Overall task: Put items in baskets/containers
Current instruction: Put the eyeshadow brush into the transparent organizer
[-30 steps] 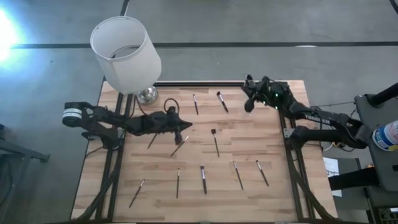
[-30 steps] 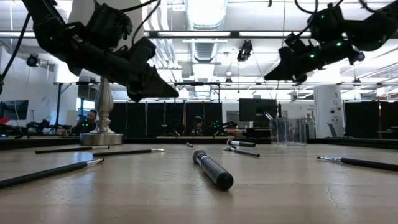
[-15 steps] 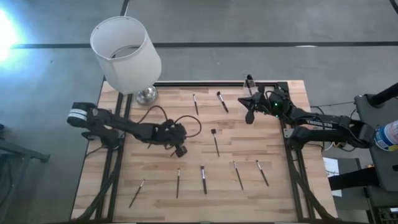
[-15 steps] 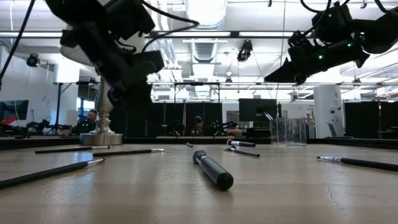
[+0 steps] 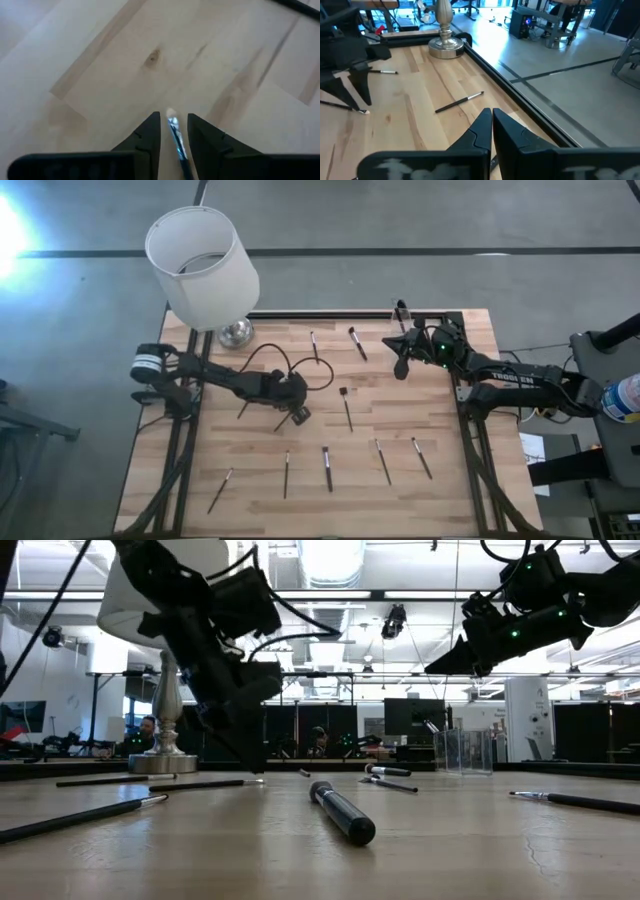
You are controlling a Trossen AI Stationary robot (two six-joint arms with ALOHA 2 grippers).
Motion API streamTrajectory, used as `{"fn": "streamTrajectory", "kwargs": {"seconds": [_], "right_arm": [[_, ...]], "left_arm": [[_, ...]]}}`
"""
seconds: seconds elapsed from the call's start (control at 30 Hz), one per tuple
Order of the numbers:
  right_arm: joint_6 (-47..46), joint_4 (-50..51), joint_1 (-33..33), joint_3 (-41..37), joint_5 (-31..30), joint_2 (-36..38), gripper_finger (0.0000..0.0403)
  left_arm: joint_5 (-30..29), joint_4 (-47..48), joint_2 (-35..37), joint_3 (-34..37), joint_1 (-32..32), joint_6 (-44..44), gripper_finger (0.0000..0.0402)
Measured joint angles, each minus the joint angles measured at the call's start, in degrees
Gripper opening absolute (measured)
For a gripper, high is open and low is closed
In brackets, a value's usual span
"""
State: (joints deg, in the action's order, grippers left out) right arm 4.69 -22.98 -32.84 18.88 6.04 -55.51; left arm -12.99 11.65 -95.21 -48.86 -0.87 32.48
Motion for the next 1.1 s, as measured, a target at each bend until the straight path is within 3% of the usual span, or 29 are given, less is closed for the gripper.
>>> {"fn": "streamTrajectory", "kwargs": {"seconds": [0.37,0.67,1.1], "right_arm": [[-0.1,0.0,0.0,0.0,0.0,0.0,0.0008],[-0.2,0.0,0.0,0.0,0.0,0.0,0.0008],[-0.2,0.0,0.0,0.0,0.0,0.0,0.0008]], "left_arm": [[2.4,-0.3,-2.6,0.0,-0.5,-2.3,0.0088],[1.7,-0.4,-3.0,0.0,-0.5,-5.2,0.0009],[1.4,-2.4,-0.4,0.4,-0.4,-8.5,0.0]]}}
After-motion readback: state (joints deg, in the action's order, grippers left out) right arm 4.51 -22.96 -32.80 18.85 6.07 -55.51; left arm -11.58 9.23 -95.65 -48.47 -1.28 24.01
